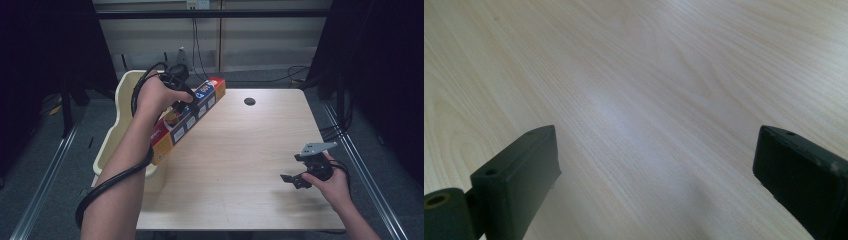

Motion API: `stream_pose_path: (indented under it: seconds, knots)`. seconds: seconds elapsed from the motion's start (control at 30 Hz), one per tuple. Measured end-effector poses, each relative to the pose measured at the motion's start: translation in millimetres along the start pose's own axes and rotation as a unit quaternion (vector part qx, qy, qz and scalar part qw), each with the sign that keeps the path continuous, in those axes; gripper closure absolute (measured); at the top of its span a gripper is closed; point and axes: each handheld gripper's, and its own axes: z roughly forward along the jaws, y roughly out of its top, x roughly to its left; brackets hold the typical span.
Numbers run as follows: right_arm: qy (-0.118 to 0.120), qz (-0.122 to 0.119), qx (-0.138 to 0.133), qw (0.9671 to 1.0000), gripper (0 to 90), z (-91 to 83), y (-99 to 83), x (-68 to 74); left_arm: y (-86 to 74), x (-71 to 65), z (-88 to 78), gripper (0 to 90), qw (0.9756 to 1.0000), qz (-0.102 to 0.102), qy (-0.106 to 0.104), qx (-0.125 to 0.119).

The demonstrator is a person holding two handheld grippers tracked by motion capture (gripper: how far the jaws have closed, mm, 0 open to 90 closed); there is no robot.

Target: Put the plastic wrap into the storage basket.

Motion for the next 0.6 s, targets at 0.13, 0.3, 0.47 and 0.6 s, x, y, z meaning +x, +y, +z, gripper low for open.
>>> stream_pose_path:
  seconds: [0.13, 0.3, 0.47, 0.6]
  knots:
    - [0.0, -0.001, 0.0, 1.0, 4.3, 0.0, -0.2, 0.0, -1.3, 2.9, -2.6, 40.9, 0.9999, -0.011, 0.001, -0.003]
    - [-0.006, -0.001, 0.001, 1.0, 4.4, 0.3, -0.2, 0.4, -2.8, 7.3, -7.9, 40.9, 0.9998, -0.017, 0.004, -0.002]
    - [-0.005, -0.002, 0.001, 1.0, 4.4, 0.4, 0.1, 0.2, -5.4, 12.8, -13.0, 40.9, 0.9998, -0.019, 0.008, 0.002]
    - [-0.004, -0.002, 0.001, 1.0, 4.4, 0.4, 0.1, 0.4, -7.1, 15.5, -16.0, 40.9, 0.9996, -0.026, 0.013, 0.003]
